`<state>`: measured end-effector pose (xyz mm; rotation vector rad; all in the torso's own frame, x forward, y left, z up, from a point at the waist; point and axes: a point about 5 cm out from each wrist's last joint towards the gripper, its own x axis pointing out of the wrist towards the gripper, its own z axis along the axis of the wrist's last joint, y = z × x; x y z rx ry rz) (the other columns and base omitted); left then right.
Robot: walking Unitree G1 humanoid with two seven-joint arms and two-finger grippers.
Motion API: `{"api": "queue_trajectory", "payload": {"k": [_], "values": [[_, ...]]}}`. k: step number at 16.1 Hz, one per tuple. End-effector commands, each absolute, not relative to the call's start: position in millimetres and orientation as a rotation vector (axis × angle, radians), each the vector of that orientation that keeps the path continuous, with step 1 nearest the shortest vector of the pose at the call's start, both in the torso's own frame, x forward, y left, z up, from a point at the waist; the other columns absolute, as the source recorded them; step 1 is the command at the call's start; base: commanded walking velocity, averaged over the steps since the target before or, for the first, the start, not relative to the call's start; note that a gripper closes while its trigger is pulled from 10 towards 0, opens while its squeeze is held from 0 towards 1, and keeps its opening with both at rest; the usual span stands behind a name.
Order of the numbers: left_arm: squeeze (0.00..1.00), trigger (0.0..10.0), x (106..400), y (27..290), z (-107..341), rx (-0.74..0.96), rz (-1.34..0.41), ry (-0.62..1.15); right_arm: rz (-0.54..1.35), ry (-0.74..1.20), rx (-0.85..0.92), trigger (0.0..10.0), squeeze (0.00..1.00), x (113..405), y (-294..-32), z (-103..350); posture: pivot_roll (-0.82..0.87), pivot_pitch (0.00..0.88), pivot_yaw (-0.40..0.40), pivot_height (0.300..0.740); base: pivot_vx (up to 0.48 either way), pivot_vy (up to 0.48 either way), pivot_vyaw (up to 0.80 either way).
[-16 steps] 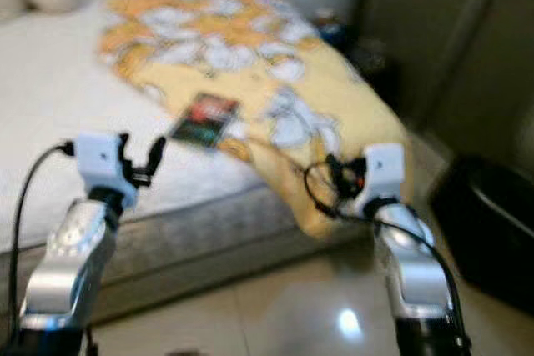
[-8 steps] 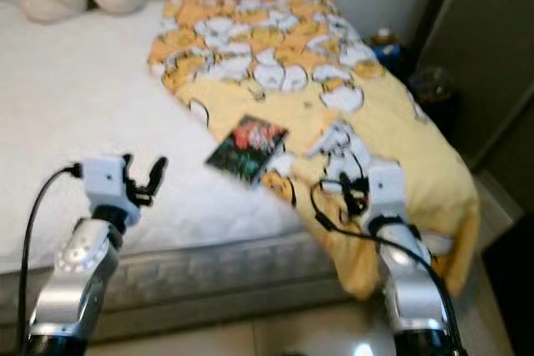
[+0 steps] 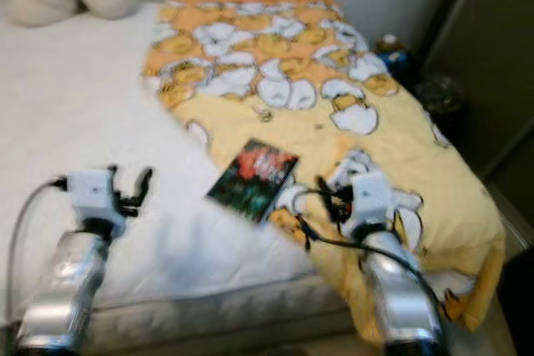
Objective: Clean up the room
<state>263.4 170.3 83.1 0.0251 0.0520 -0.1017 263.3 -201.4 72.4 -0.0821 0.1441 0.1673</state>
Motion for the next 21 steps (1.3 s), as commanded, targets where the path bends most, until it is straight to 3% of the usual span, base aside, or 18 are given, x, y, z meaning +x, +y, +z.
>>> {"api": "queue_trajectory", "payload": {"k": [1,4,11,21], "values": [[0.00,10.0,261.4,175.4,82.9,0.046,-0.102,0.059,0.189,0.125,-0.075,10.0,0.00,266.3,-194.8,76.8,-0.06,0.000,-0.001,0.740,0.000,0.000,0.00],[0.00,10.0,260.8,173.1,83.1,0.064,-0.111,0.030,0.264,0.144,0.010,10.0,0.00,260.8,-187.0,75.2,-0.07,0.000,-0.004,0.740,0.000,0.000,0.00],[0.00,10.0,267.1,171.7,88.6,0.095,-0.151,0.019,0.239,0.185,0.004,10.0,0.00,255.4,-187.7,66.4,-0.07,0.000,0.005,0.740,0.000,0.000,0.00],[0.00,10.0,276.8,171.1,92.3,0.165,-0.152,0.013,0.163,0.171,0.022,10.0,0.00,257.6,-195.7,68.6,-0.07,0.000,0.020,0.740,0.000,0.387,0.00]]}}
